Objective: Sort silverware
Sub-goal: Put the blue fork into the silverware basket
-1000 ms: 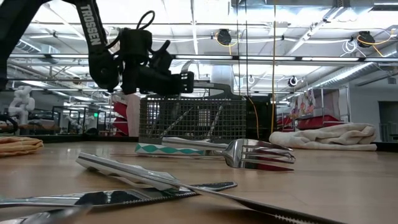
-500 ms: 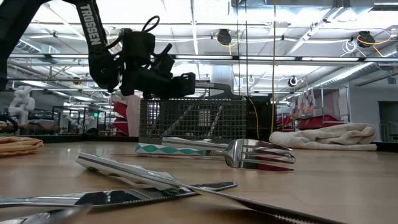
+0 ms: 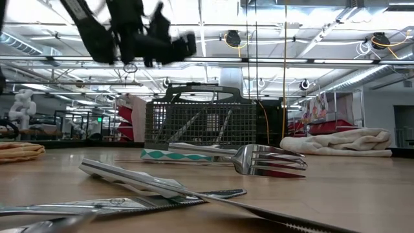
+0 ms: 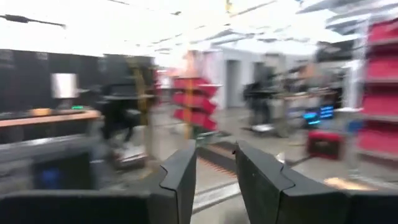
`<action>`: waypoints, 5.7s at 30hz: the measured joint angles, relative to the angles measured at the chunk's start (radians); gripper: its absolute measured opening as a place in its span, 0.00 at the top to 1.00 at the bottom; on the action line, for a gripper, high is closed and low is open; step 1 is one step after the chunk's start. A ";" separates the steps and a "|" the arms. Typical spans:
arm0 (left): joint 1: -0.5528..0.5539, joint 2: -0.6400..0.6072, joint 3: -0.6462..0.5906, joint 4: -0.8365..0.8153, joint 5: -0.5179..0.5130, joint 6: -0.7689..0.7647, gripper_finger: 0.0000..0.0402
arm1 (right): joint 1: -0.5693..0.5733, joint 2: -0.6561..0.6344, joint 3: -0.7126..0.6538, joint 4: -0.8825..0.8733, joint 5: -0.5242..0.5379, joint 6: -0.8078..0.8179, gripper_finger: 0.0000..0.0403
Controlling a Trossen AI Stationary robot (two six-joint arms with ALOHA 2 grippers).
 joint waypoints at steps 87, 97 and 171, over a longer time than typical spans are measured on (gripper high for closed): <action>-0.481 0.396 0.369 -1.222 0.813 0.131 0.73 | 0.000 -0.053 0.000 -0.002 -0.206 -0.246 0.63; -0.481 0.369 0.368 -1.225 0.791 0.102 0.93 | 0.000 -0.061 0.000 -0.002 -0.205 -0.270 0.63; -0.297 0.166 0.635 -2.222 -1.016 -1.855 0.93 | 0.000 -0.126 0.000 -0.001 -0.206 -0.288 0.63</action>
